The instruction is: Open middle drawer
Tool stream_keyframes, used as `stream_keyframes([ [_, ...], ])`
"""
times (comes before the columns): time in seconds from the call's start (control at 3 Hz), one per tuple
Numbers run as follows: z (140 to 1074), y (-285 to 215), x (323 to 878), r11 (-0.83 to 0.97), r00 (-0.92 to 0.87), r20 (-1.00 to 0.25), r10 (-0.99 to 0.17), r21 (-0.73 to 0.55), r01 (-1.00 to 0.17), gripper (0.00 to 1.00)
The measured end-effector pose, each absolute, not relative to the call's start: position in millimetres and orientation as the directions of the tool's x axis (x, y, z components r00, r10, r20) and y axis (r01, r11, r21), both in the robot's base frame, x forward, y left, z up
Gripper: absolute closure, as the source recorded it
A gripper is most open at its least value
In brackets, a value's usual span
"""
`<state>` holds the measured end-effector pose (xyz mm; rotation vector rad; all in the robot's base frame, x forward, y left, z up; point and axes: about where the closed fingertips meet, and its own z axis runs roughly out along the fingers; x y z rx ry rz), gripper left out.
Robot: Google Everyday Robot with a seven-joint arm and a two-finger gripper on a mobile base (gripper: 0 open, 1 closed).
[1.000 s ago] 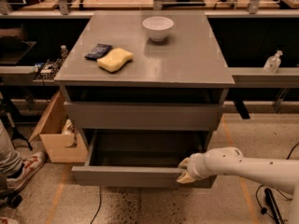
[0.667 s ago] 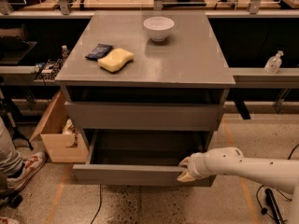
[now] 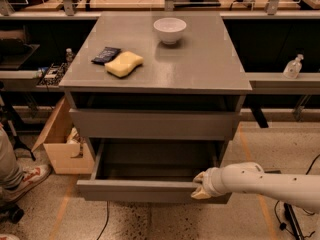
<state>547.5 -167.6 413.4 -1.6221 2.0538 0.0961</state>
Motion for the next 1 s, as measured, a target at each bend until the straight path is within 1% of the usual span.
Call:
stream_keyframes([
  [1.0,416.2,-173.5,520.0,0.34,-0.205,-0.444,-0.872,-0.251,-0.906,1.0],
])
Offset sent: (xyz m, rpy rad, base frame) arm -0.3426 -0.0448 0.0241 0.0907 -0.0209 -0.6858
